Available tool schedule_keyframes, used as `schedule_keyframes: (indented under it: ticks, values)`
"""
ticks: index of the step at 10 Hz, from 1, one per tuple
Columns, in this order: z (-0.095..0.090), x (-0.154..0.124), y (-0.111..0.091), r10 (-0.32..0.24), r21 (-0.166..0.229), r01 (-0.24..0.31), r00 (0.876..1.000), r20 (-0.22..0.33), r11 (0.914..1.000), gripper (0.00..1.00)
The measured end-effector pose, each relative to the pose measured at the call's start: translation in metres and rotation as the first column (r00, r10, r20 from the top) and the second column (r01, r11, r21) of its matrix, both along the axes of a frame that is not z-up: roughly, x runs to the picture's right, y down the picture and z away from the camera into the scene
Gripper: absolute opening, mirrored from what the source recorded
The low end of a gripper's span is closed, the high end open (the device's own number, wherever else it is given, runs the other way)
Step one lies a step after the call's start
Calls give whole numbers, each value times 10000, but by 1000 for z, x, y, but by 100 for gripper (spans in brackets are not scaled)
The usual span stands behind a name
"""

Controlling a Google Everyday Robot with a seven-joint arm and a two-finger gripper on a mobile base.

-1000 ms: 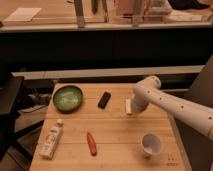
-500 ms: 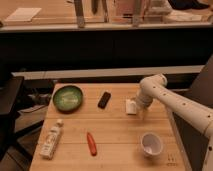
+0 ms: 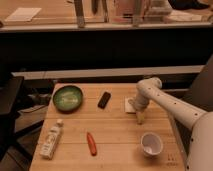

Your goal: Wipe the white sponge on the table

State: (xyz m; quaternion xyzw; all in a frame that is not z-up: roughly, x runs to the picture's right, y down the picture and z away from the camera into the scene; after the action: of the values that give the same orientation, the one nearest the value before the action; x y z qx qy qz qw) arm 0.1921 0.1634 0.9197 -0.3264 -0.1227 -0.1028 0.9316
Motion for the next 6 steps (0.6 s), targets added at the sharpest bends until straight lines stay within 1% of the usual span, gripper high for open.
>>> schedule_keyframes:
  ticks: [1,2,4,5,6]
  values:
    - [0,0,3,18,-85,-18,10000,-9,10000,77]
    - [-2,1,1,3,-79,-4,10000,-26,10000,66]
    - [-3,1,0,6,-66,-6,10000,-27,10000,51]
    - [-6,1,-5,46,-35,-46,10000,-37,10000,37]
    - [-8,3,-8,73,-5,-73,10000,-56,10000,28]
